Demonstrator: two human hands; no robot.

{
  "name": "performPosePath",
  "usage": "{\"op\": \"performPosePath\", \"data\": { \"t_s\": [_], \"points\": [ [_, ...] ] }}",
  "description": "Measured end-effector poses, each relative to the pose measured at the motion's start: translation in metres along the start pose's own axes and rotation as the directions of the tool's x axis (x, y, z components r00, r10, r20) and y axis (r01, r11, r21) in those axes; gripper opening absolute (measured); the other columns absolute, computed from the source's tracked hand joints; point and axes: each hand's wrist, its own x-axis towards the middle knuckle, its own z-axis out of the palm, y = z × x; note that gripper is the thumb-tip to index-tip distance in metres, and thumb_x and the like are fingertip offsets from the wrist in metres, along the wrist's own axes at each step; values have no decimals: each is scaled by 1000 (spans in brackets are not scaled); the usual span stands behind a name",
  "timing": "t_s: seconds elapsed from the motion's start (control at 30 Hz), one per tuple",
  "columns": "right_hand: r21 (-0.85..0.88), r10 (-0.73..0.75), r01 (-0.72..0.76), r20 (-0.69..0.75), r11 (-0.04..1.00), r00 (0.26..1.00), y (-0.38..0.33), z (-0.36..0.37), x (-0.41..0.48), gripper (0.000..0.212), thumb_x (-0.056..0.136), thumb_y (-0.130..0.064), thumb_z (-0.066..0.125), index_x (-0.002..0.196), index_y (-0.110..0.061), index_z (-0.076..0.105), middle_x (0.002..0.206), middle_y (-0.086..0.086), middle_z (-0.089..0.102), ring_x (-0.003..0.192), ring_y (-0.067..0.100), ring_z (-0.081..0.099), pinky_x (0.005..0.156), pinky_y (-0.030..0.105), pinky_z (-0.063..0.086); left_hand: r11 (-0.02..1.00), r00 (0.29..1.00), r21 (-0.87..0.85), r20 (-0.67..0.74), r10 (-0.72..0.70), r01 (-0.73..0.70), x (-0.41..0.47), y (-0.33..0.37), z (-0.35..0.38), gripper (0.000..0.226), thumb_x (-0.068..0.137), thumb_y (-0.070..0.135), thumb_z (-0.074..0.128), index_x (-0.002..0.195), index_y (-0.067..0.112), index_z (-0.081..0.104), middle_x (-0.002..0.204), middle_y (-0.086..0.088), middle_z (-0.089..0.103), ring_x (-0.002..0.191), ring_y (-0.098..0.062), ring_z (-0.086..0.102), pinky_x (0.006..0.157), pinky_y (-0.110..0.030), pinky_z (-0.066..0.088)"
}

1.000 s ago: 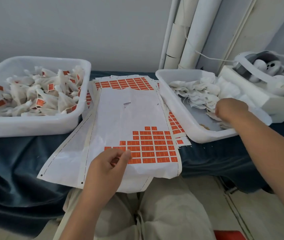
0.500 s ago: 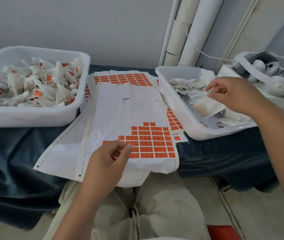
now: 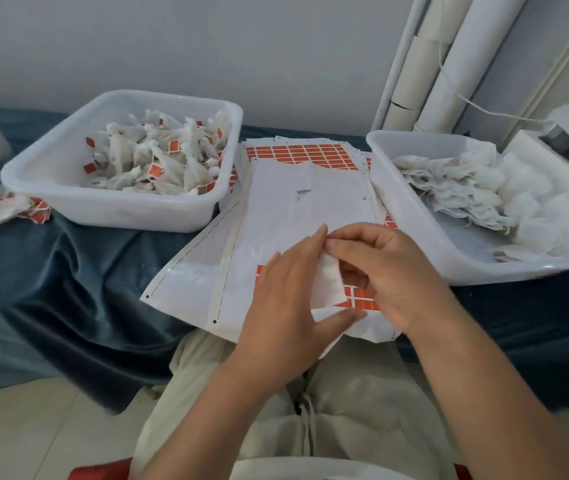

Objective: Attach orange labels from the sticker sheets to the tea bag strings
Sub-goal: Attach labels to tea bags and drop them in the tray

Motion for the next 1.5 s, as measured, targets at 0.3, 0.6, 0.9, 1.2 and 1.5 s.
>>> {"op": "performPosePath", "data": {
  "t_s": [0.3,0.6,0.9,1.2,1.5],
  "points": [
    [-178,-124,90,-191,980,974,17,4,-24,21,98,-24,73,94,-44,79,89,-14,80,84,2,76,68,9,54,878,971,-415,104,-215,239,4,-10,-3,34,110,36,42,124,25,71,110,4,75,103,-20,70,91,-44,57],
    [-95,-203,184,-279,978,938,29,2,-35,20,105,-22,63,112,-36,76,103,-9,80,101,8,76,86,23,61,475,850,-718,330,-412,509,9,-12,-5,31,91,49,64,80,21,72,77,2,59,77,-12,59,89,-32,60],
    [-248,-168,148,-63,957,984,43,11,-41,18,98,-44,68,108,-32,78,96,-11,80,90,11,78,83,24,61,552,854,-665,284,-436,503,4,-3,-3,35,100,51,51,102,32,80,100,-2,80,100,-20,76,97,-45,57],
    [-108,-35,33,-12,994,999,36,-9,-36,27,90,-44,60,72,-24,62,62,-2,52,56,12,45,57,18,46,441,824,-702,411,-390,559,6,-3,-10,34,94,45,65,92,12,76,78,-4,61,75,-18,59,89,-41,59],
    [811,10,-221,257,542,966,28,-12,-33,29,75,-17,82,66,-18,54,53,-8,37,48,7,28,45,19,33,730,905,-544,329,-269,415,5,1,-10,43,103,51,48,73,20,52,69,6,51,67,-13,50,94,-49,61]
  ]
}}
